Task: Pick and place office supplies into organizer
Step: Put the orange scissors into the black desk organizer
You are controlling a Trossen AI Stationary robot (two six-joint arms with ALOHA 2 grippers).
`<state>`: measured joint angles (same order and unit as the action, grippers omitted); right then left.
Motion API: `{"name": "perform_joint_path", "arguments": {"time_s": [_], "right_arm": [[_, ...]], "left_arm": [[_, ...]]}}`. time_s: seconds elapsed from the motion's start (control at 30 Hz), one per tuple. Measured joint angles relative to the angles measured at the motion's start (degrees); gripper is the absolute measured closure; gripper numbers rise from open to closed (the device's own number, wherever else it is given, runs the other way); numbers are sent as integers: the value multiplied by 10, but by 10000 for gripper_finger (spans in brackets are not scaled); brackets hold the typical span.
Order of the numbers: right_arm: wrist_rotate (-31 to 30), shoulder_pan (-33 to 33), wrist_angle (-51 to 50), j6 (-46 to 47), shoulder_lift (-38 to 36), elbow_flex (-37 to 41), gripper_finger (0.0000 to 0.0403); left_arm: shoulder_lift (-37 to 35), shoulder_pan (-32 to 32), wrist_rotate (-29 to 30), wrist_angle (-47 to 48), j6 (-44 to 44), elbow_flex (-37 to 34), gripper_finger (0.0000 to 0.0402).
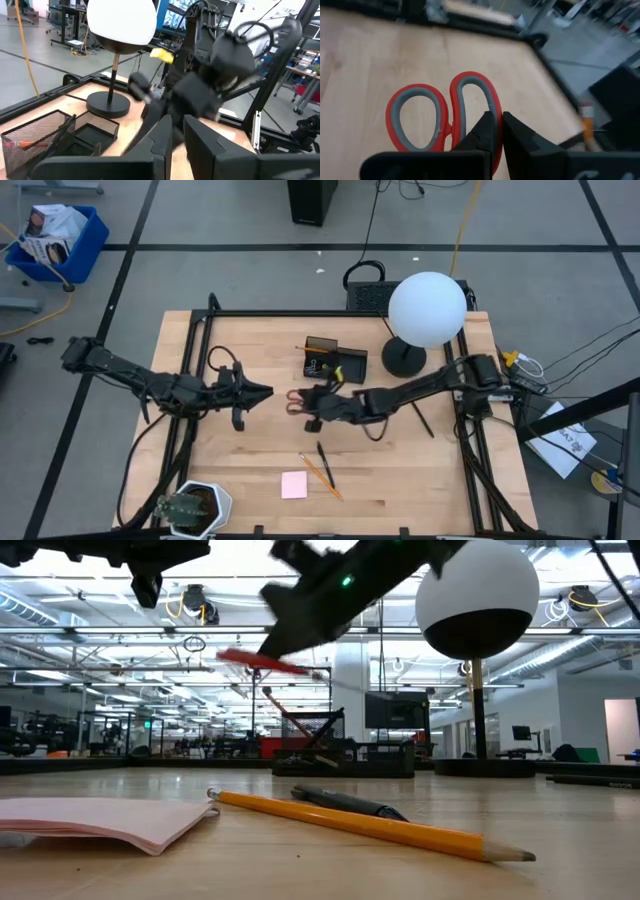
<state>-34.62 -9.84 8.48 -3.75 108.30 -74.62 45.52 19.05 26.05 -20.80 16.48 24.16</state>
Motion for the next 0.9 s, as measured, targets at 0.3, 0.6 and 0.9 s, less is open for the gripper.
{"name": "perform_joint_path", "arguments": {"time_s": [0.3, 0.6, 0.9], "right_arm": [[-141, -48, 256, -92, -124, 185, 391], [-198, -73, 382, -158, -125, 241, 391], [-224, -73, 396, -188, -118, 241, 391]], "left_arm": [[35, 5, -1, 1, 55, 0, 346], [187, -21, -44, -174, 92, 0, 235], [266, -47, -52, -262, 129, 0, 160]]}}
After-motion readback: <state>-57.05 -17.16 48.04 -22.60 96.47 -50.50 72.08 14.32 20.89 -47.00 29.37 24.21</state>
